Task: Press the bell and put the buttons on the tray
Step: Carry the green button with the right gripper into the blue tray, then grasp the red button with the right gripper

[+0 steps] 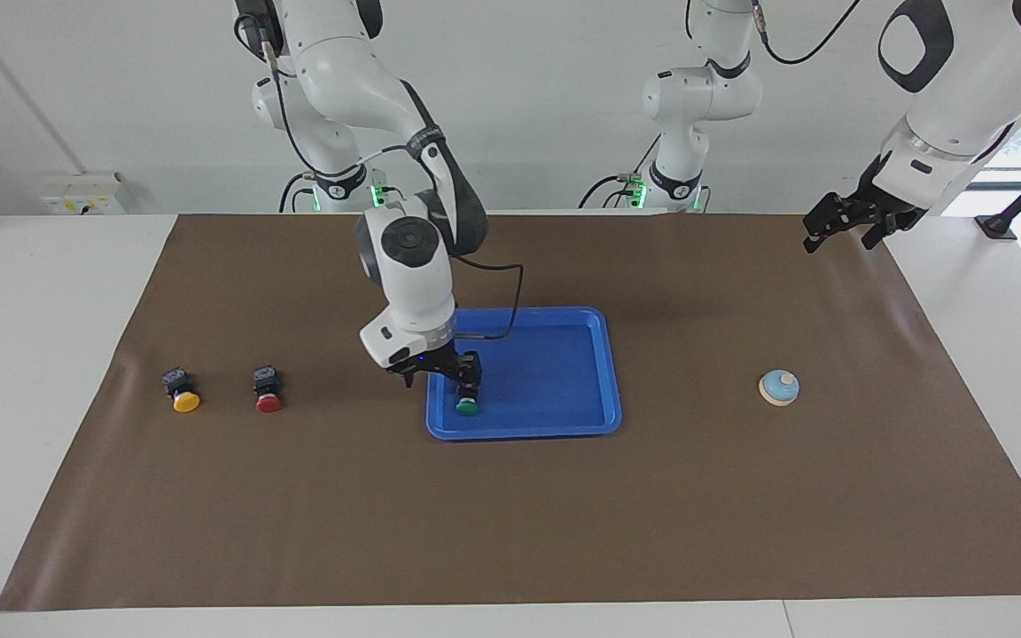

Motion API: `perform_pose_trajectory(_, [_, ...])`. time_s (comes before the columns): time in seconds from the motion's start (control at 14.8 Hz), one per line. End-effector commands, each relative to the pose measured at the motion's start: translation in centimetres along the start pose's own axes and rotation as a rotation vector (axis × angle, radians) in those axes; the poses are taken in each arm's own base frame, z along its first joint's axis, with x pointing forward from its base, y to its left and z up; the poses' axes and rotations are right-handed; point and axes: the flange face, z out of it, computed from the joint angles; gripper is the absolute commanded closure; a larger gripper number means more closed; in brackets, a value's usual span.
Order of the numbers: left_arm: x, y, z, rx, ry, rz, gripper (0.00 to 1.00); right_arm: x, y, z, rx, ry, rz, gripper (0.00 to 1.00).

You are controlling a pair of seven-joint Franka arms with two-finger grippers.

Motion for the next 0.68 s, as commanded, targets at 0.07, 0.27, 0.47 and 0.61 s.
perform_pose_trajectory(0.07, [-0.9,0.0,-0.1,-0.008,0.0,-0.008,0.0,1.3,9.8,0.9,-0.021,-0.032,-0.101,0.0])
perform_pose_trajectory(0.27, [-0.9,0.0,0.0,-0.008,-0.001,-0.008,0.0,0.3,15.9,3.2,-0.018,-0.073,-0.103,0.0])
perform_pose_trajectory(0.47, [-0.9,0.0,-0.1,-0.008,0.0,-0.008,0.0,-1.6,19.0,5.4,-0.002,-0.083,-0.159,0.0])
perform_pose_trajectory(0.61, [-0.9,0.1,-0.1,-0.008,0.0,-0.008,0.0,-2.7,20.7,6.4,0.002,-0.086,-0.183,0.0])
